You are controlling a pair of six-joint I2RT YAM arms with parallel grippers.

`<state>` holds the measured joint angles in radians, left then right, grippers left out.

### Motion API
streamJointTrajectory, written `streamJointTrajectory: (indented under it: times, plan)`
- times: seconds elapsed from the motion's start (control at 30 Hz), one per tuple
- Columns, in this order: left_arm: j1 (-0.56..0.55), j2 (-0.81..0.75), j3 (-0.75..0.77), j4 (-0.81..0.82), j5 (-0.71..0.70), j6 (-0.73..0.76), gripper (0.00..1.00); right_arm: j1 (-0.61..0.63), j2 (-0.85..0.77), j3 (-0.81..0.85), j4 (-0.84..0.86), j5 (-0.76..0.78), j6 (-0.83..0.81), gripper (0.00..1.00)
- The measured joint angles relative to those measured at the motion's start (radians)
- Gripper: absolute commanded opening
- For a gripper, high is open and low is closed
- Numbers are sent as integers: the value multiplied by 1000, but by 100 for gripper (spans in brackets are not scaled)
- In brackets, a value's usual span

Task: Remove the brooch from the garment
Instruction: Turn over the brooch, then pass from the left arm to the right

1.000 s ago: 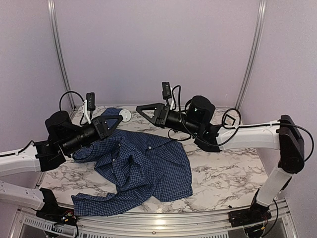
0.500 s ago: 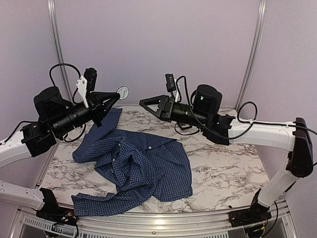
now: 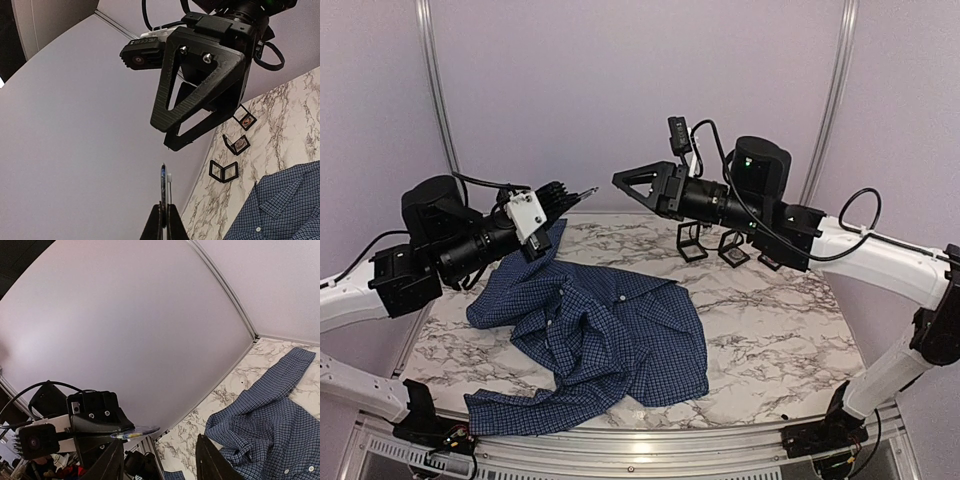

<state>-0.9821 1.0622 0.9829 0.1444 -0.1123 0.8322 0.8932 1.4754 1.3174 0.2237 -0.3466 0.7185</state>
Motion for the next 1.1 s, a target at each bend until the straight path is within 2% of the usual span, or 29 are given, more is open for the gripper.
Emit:
streamJointTrajectory:
  times: [0.23,0.5,0.73,1.1]
  plan:
    - [-98,30,-65,138,-171,358,0,0,0,45,-60,-26,-16,45]
    - [-130,67,-155,317,-314,634,0,0,23,50,-76,-64,-14,43]
    - [-139,92,-221,464,-373,804,0,0,79,106,-121,-98,-13,41]
    - [-146,134,-287,622,-396,971,0,-1,153,173,-148,-163,3,33]
